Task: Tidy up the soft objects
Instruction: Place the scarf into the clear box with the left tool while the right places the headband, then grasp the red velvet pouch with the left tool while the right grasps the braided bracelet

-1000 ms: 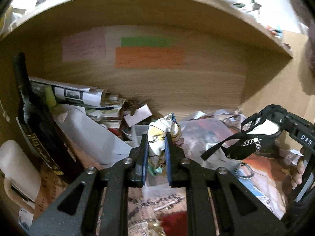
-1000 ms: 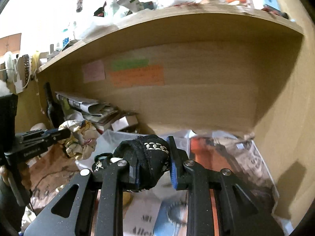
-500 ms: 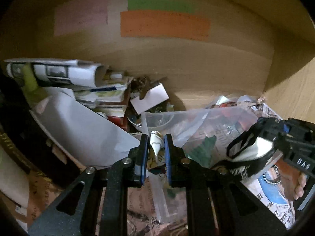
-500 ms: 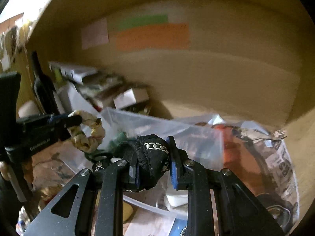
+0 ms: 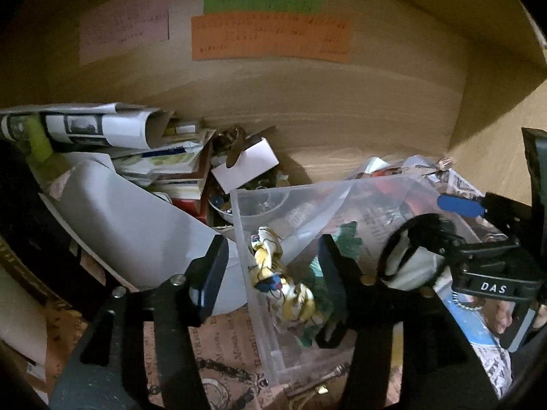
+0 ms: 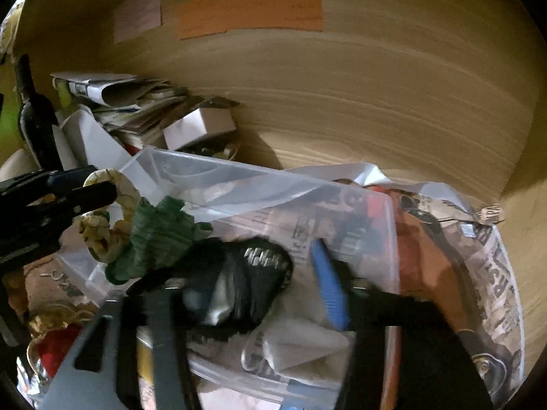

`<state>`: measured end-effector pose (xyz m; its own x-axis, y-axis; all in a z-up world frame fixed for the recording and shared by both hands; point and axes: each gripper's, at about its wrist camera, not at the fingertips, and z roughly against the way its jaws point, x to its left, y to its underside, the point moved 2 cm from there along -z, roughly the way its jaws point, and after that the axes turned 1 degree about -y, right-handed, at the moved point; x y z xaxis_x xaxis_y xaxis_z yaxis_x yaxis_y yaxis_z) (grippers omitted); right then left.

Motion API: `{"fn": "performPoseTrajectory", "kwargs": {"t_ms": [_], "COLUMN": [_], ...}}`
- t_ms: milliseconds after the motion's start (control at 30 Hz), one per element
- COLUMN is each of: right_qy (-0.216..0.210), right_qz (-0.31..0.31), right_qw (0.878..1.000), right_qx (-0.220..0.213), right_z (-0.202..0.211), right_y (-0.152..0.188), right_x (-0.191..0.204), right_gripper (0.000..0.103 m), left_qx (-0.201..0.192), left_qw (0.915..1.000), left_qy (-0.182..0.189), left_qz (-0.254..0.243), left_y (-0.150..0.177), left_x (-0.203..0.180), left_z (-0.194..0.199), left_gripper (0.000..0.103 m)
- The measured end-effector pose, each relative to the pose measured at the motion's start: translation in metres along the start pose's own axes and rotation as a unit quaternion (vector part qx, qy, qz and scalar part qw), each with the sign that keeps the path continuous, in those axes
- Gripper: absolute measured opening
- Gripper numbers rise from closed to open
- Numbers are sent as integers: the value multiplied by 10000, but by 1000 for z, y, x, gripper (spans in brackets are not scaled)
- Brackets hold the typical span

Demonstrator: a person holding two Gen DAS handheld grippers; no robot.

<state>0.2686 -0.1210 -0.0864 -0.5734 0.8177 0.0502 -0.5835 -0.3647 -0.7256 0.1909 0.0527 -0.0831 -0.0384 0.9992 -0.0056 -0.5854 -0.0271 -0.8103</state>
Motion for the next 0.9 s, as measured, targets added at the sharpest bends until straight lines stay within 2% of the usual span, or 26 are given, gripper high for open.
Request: {"fn": "performPoseTrajectory", "kwargs": {"t_ms": [167,333,467,667,767,900], "right_qy": [57,-3,-40,114,161,243], "right_qz": [40,68,163,234,148,-6], "right_qw": [9998,9989,9975,9957,9960,9977], "right_qx": [-208,-473,-692,-889,-871,-638], "right_z": [20,47,70,96,100,96], "right_y": [-5,-4,3,26,38,60], "right_x": [1,6,14,15,10,-1], "right_gripper": [81,83,89,95,95,95], "left_qx": [-200,-489,-532,-204,-14,364], "left_qw": [9998,9988,9985,9994,9995,9988], "left_qy": [80,26,31,245,271,305], "left_qz": [39,-31,-102,-133,-149,-138], "left_y": [0,4,16,43,57,79], "left_x": [1,0,-3,-11,-16,-20], "left_z": [29,62,81,84,82,72], "left_gripper": [73,99,102,102,102,102]}}
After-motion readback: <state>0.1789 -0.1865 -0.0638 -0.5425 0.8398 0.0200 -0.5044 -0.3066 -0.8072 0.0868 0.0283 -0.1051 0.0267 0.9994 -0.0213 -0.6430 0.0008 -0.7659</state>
